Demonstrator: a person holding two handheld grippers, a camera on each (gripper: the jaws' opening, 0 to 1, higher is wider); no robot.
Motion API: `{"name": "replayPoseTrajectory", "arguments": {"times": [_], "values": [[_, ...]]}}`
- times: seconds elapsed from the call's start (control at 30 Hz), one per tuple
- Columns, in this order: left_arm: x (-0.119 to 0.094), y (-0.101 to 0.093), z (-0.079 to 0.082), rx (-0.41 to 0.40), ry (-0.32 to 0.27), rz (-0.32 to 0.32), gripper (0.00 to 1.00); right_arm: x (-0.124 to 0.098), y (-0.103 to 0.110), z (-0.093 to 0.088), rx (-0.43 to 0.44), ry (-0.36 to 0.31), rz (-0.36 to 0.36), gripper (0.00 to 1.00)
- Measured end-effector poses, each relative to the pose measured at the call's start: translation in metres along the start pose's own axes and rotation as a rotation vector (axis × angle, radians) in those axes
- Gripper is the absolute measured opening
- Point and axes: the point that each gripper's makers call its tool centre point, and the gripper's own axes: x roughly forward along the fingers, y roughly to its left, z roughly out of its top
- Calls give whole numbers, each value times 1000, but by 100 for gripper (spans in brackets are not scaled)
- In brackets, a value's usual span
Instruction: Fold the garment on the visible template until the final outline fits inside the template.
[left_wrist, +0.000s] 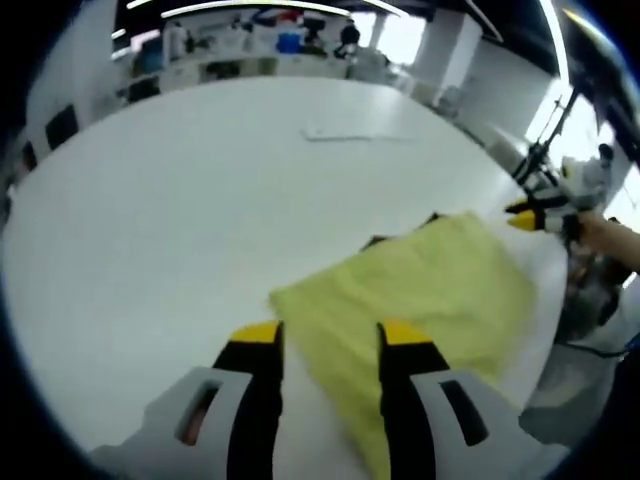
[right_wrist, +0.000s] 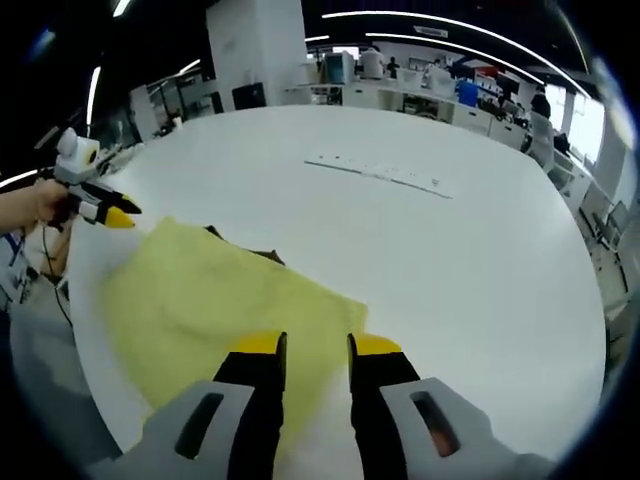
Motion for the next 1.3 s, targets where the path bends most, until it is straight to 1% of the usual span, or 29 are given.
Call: {"name": "replayPoseTrajectory", "arguments": {"times": [0.37, 0.6, 0.8, 0.97, 1.03, 1.17, 1.3], "values": [[-44, -7, -13, 9, -21, -9, 43, -42, 21, -2, 26, -43, 25, 41], [-80, -16, -17, 28, -53, -24, 51, -77, 38, -1, 20, -78, 46, 51], [-113, -26, -25, 34, -83, -33, 55, -106, 48, -1, 46, -117, 60, 56], [-130, -32, -33, 23, -104, -47, 61, -128, 59, -6, 74, -139, 76, 63], [-141, -37, -38, 20, -109, -48, 64, -135, 63, -8, 89, -153, 82, 64], [-156, -43, -49, 23, -128, -50, 68, -150, 69, -18, 80, -153, 77, 67], [-169, -48, -62, 20, -134, -51, 75, -165, 76, -27, 111, -172, 83, 72]]}}
